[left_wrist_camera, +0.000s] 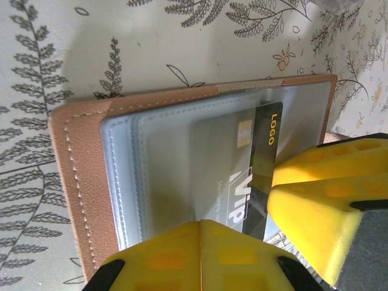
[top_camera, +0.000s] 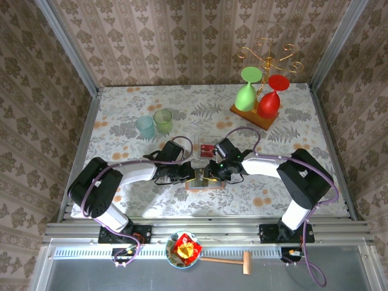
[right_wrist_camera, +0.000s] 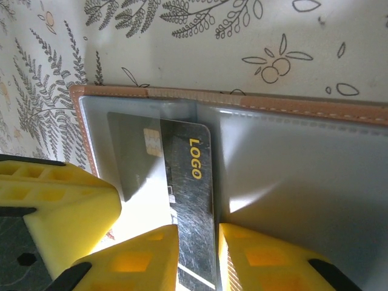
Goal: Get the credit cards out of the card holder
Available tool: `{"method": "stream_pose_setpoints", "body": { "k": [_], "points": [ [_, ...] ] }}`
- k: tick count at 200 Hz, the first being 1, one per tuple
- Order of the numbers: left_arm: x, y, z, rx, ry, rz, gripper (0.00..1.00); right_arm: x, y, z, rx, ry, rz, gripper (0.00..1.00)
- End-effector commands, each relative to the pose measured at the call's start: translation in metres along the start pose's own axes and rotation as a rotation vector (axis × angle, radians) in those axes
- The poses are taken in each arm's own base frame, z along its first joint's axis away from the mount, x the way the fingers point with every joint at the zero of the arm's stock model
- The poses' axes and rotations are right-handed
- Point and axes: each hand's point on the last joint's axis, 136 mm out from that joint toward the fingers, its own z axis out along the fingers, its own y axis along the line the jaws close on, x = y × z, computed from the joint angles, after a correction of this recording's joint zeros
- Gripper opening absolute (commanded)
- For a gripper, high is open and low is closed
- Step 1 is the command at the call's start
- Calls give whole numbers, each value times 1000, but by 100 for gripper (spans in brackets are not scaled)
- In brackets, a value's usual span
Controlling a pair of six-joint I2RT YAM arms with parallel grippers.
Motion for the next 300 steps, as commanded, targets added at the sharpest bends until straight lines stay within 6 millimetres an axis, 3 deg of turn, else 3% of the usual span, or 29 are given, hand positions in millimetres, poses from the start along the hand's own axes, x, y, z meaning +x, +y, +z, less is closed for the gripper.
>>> {"method": "stream_pose_setpoints", "body": {
  "k": [1, 46, 124, 225, 300],
  "points": [
    [6, 6, 5, -13, 27, -4, 8, 2, -6, 6, 1, 16, 11, 24],
    [7, 7, 6, -15, 33, -6, 7, 0, 7, 4, -70, 14, 23, 24],
    [6, 5, 5, -14, 32, -7, 7, -1, 11, 3, -110, 13, 33, 19],
    [7, 6, 5, -19, 30, -11, 7, 3, 1, 14, -130, 32, 56, 16],
    [6, 6, 3, -19, 23, -8, 7, 0, -8, -5, -75, -8, 42, 9]
  ]
}}
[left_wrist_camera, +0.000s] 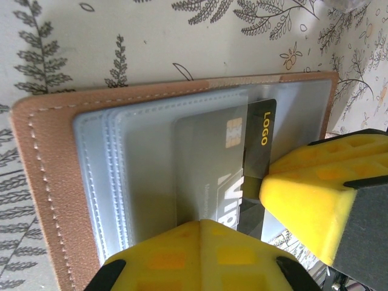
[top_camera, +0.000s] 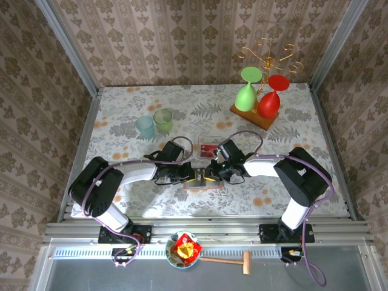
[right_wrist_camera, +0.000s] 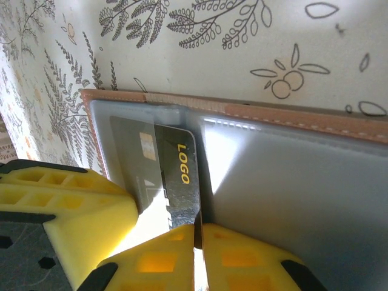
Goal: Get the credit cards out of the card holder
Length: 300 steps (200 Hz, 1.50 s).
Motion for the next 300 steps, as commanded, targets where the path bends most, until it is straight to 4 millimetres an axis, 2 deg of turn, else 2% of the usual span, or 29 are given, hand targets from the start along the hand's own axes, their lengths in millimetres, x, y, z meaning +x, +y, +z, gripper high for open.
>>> {"method": "stream_pose_setpoints", "body": {
  "k": [1, 76, 118, 154, 187, 222, 241, 277, 300],
  "points": [
    [6, 4, 1, -14, 18, -4, 7, 3, -11, -11, 50, -9, -1, 9],
    [6, 4, 3, -11, 22, -7, 7, 0, -15, -28, 90, -35, -20, 8],
    [6, 4, 4, -7, 20, -8, 8, 4, -2, -15, -2, 19, -15, 17],
    [2, -2, 1, 13, 3, 0, 10, 4, 0, -6, -25, 36, 1, 18],
    [-3, -12, -9, 37, -31, 22, 16, 5, -3, -3, -17, 41, 11, 18],
    [-4, -5, -19, -35, -48, 40, 19, 5, -5, -3, -11, 42, 13, 19],
    [-1, 0, -19, -59, -32, 44, 19, 5, -5, -2, -8, 44, 14, 19],
    [4, 9, -12, -81, -1, 33, 10, 6, -5, -1, -6, 47, 15, 19],
    [7, 13, -8, -91, 15, 27, 8, 5, -5, -1, -5, 48, 15, 19]
  ]
}}
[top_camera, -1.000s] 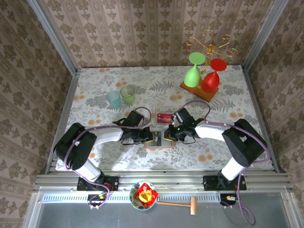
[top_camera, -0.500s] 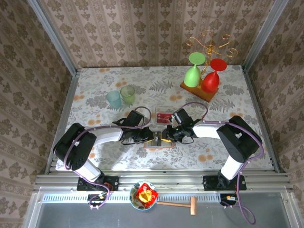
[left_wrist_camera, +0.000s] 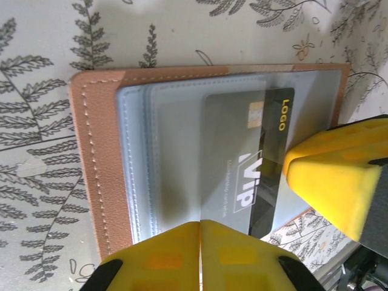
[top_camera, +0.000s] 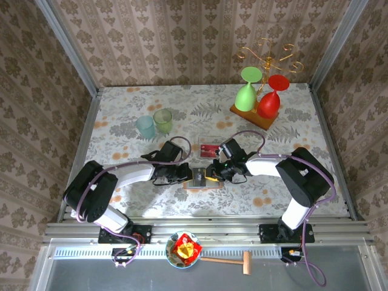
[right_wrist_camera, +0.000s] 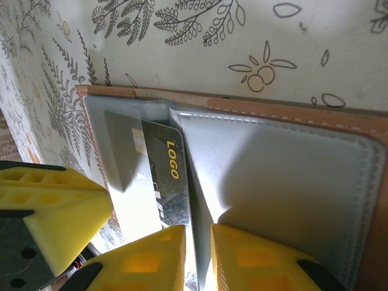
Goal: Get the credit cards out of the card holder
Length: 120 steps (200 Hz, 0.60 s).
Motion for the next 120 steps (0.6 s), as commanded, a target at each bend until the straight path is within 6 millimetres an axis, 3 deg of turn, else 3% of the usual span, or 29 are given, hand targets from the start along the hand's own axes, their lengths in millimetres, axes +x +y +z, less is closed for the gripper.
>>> {"method": "stream_pose_setpoints", "body": {
  "k": [1, 120],
  "points": [
    [4, 5, 5, -31, 27, 11, 8, 5, 0, 4, -2, 28, 8, 19],
    [5, 6, 10, -33, 48, 9, 8, 4, 10, 8, -37, 34, 5, 17]
  ]
}}
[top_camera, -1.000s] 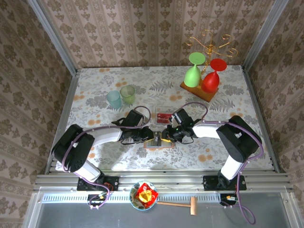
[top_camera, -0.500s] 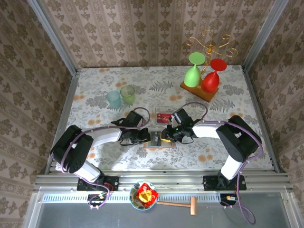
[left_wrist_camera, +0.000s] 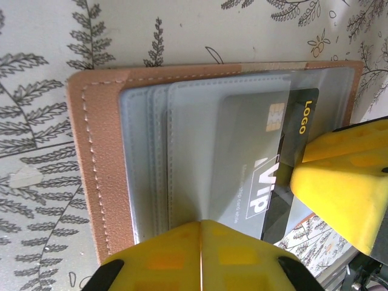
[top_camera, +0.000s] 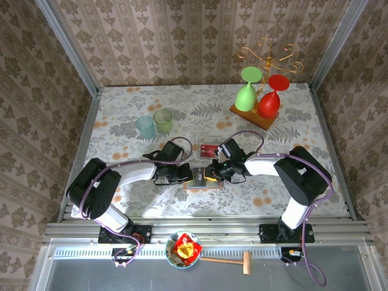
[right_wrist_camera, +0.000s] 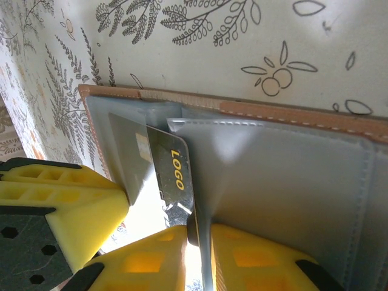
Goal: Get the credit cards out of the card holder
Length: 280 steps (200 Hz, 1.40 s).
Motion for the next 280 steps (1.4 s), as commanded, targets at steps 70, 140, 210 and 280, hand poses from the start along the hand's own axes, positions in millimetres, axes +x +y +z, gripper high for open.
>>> {"method": "stream_pose_setpoints", "body": {
  "k": [70, 140, 210, 280],
  "points": [
    [3, 1, 3, -23, 25, 17, 9, 5, 7, 8, -47, 39, 15, 16],
    [3, 1, 4, -20, 23, 17, 9, 4, 11, 10, -67, 42, 19, 12],
    [4, 2, 4, -21, 24, 18, 9, 5, -1, -2, 8, 17, 0, 6],
    [5, 4, 6, -21, 24, 11, 9, 5, -20, -29, 151, 5, -56, 3]
  ]
}}
